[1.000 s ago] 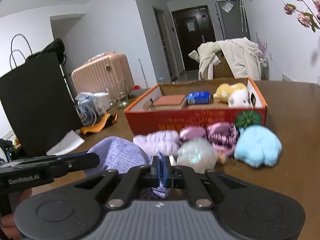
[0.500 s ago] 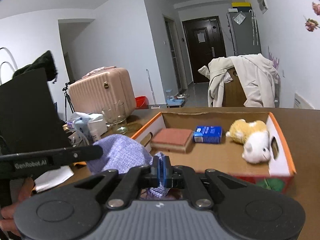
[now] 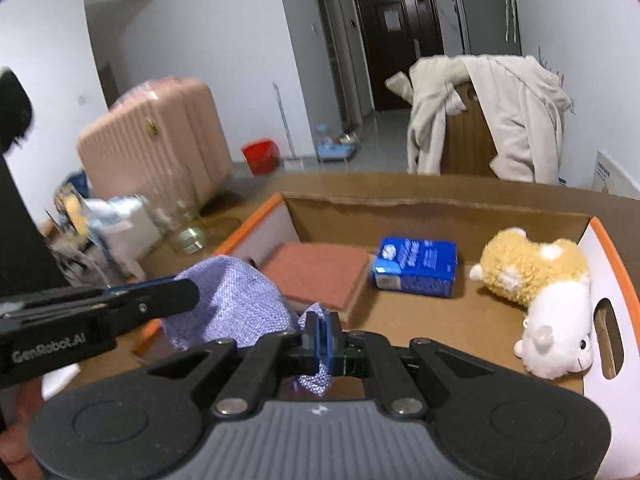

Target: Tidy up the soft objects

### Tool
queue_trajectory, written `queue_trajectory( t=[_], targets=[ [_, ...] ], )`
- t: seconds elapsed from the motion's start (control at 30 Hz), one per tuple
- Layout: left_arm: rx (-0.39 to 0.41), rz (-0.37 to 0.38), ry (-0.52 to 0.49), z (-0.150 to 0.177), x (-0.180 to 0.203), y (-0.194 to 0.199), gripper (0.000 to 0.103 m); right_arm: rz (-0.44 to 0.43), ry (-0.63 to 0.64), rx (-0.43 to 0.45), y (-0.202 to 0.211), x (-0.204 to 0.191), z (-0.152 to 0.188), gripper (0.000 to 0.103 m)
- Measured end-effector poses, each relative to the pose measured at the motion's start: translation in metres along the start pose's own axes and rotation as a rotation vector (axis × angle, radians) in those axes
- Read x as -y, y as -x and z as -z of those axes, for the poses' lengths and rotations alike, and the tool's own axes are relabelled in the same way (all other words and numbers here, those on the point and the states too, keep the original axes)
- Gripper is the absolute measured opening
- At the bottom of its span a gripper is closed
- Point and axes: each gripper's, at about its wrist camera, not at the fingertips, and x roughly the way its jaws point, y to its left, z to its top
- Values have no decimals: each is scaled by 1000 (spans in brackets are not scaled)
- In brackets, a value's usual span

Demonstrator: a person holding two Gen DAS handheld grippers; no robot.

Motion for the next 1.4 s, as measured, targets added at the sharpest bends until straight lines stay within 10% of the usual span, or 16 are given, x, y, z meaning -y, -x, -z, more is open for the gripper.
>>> queue_trajectory(
  t=[0.3, 0.87, 0.97, 1.4],
  targets=[
    [-16, -27, -35, 10, 0, 8, 28, 17, 8, -24, 4, 1, 7, 15],
    [183, -99, -94, 62, 34, 156, 76, 82, 119, 242, 183, -27, 78, 44],
    [182, -99, -98, 83, 40, 175, 76, 66, 129, 279, 208, -35, 106, 61],
    [197, -126, -105, 163, 59, 252, 78, 71, 94, 301, 267, -63, 211, 62]
  ],
)
